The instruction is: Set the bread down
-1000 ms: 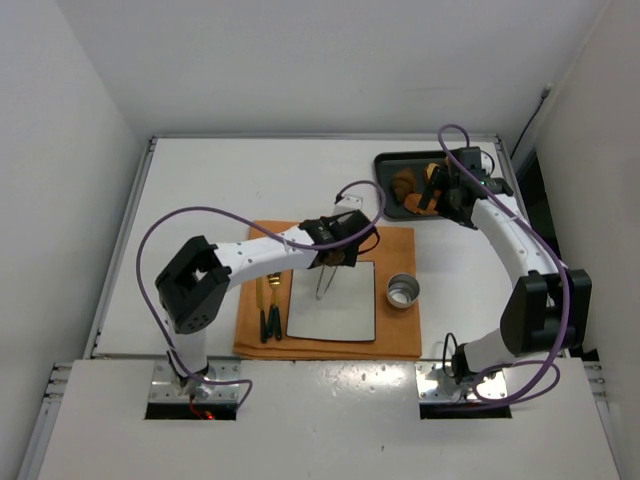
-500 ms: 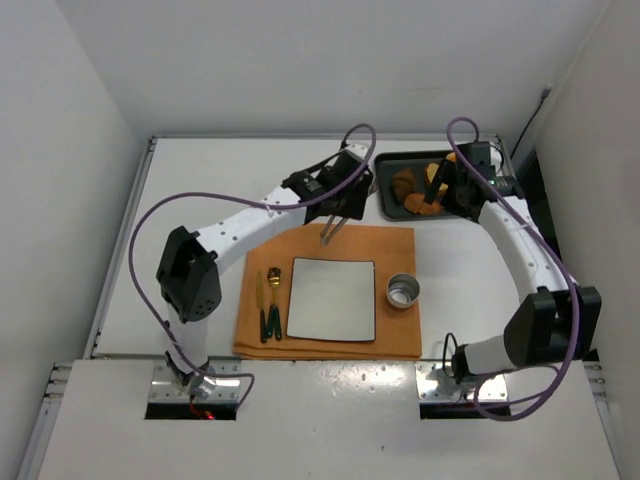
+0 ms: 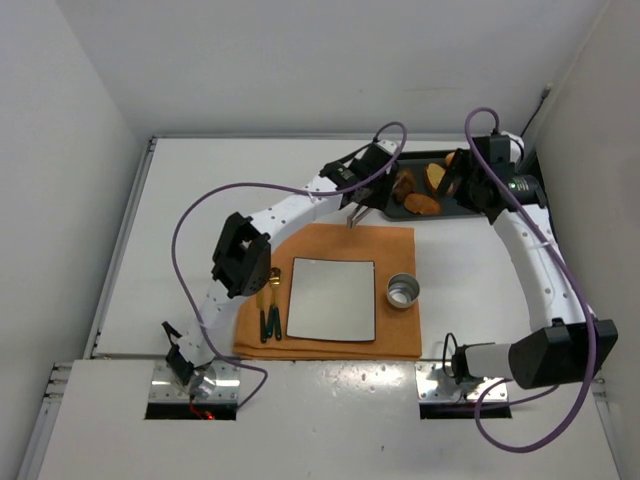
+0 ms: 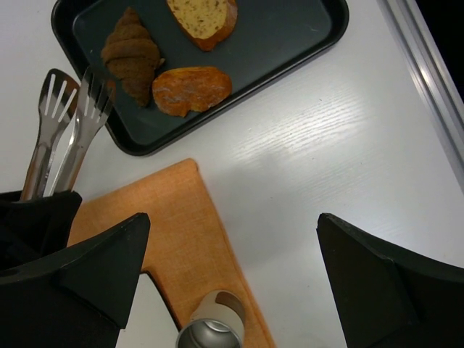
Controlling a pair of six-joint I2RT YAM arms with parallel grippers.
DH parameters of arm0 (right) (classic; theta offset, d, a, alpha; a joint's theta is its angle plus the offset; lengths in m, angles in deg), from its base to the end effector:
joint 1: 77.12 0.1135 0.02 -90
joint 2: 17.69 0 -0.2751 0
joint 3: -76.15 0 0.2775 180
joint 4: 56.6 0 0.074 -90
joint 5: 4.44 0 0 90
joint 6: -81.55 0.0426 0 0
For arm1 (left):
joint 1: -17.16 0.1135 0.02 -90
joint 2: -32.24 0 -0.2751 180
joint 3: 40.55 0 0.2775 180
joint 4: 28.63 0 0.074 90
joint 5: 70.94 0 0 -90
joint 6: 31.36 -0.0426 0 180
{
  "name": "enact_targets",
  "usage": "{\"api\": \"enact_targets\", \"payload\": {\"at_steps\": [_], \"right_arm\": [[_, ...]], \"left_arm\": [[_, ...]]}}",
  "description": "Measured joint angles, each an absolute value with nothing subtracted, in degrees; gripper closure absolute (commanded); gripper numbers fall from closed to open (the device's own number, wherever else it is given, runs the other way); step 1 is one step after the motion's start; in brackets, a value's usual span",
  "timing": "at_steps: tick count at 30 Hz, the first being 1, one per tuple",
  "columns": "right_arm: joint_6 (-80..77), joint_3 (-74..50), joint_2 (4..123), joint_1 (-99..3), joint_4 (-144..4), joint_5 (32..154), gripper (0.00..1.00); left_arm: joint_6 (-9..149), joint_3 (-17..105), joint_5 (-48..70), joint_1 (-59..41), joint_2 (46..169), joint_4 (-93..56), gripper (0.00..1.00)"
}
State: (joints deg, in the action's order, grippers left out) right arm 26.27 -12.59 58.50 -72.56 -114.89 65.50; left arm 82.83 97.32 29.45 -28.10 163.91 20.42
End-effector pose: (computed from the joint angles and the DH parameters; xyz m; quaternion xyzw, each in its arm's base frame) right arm 0.3050 0.0097 0.3593 0.3007 0.8637 -0.0273 0.4036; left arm 0.4023 -0.3950 0.2701 0.1313 0.9040 -0.1587 0.3746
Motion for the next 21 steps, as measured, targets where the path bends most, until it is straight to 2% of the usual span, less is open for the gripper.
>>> {"api": "enact_targets", "payload": {"at_steps": [21], "right_arm": [[26.0,-12.8,56.2,-72.6,-117.2,63.4,0.00]], "left_arm": [[83.1,100.1,27.4,-27.7,166.3,20.4,0.45]]}}
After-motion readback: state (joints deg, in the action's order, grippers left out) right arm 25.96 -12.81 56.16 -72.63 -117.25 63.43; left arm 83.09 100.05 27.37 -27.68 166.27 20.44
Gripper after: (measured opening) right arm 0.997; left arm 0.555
